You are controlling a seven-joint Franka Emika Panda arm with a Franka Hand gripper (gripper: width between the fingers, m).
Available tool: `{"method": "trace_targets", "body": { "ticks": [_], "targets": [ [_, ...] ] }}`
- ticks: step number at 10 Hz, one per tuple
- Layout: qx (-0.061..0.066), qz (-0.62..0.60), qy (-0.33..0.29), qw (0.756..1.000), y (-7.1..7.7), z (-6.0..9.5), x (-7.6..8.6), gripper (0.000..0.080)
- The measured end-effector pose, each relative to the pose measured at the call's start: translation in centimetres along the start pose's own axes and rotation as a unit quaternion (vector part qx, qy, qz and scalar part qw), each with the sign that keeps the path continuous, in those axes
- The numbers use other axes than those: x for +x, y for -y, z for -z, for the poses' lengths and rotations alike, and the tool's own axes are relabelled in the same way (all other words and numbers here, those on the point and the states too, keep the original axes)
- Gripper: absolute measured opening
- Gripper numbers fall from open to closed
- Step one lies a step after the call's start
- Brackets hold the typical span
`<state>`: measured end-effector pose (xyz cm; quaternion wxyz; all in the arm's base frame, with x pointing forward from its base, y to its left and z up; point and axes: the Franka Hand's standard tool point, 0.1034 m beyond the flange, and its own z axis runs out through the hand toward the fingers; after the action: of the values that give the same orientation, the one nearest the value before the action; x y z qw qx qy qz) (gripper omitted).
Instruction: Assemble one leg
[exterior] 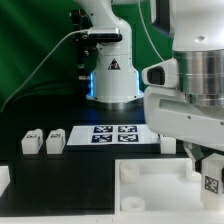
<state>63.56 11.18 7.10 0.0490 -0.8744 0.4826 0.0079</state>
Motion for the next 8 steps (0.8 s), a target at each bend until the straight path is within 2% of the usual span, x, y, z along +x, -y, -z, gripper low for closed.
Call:
{"method": "trace_targets", "body": {
  "ticks": [1,3,5,8],
  "targets": [
    [0.007,-0.099,0.012,0.995,-0.18,0.03,0.11,0.0292],
    [0.011,-0.238,0.035,0.971,-0.18,-0.01,-0.16,0.0294],
    [0.008,-0.368,0.049,0.929,-0.18,0.11,-0.16,0.0294],
    [0.004,-0.467,0.048,0.883,-0.17,0.15,-0.11,0.0294]
  ]
}}
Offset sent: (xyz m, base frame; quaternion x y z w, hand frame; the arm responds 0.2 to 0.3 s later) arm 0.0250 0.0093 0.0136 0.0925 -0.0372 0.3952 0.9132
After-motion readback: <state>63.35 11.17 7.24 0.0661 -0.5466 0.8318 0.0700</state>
